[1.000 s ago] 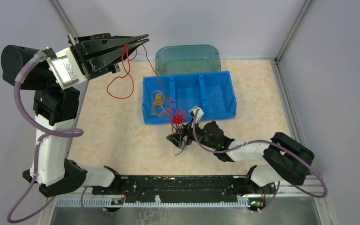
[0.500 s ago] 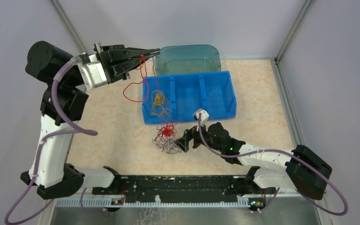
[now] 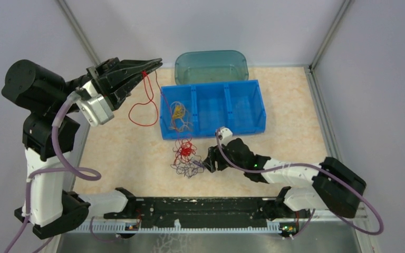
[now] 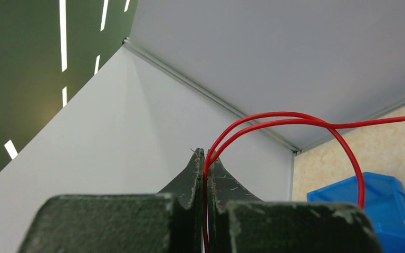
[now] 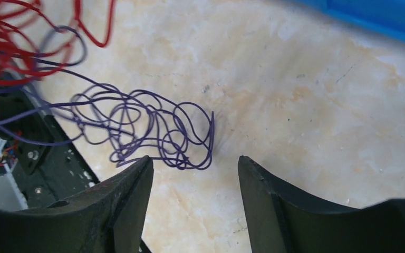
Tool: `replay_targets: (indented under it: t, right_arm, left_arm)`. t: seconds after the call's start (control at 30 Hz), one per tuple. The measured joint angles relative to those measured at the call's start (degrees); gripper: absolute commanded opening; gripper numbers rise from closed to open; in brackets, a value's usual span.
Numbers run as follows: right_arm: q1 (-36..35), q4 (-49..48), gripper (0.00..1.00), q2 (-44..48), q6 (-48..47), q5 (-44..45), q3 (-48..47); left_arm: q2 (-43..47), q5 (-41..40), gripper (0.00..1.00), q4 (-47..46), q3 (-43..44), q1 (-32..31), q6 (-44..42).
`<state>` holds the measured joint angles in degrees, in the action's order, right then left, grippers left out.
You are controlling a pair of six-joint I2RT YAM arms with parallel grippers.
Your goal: Untangle the cables
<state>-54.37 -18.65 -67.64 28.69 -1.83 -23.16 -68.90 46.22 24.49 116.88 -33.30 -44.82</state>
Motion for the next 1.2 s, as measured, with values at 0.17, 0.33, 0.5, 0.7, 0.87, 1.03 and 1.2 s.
replay_targets:
  t: [0.17,0.33,0.5,0.7,0.87,1.03,1.2]
  right_arm:
    - [-0.6,3.6,0.55,-9.5,0.6,0.2,-5.4]
    - [-3.5,4.7,0.38,-14.5,0.9,1.2,-9.4]
    - [-5.5,5.8,0.09,-19.1,0.8,1.8,-12.9]
    - [-5.5,6.9,0.00,-19.3,1.2,2.4,-13.3]
    - [-4.0,8.9,0.00,-11.0,1.4,4.6,-11.3]
    - [2.0,12.3,0.00,5.9,1.1,7.4,-10.1]
    - [6.3,16.3,0.04,19.1,0.1,8.6,-10.4]
  left_arm:
    - [0.8,-0.9,0.00,1.3,0.0,0.0,-2.1]
    - [0.7,-2.2,0.00,2.1,0.3,0.0,-3.5]
    - [1.7,-3.6,0.00,2.7,-1.1,0.0,-4.9]
    - [4.1,-5.2,0.00,3.5,-4.9,0.0,-6.4]
    - [7.1,-5.7,0.00,4.7,-12.2,0.0,-6.4]
    - [11.9,-5.2,0.00,8.8,-26.9,-0.1,-6.9]
    - [14.4,-4.2,0.00,16.5,-42.6,-0.1,-9.7]
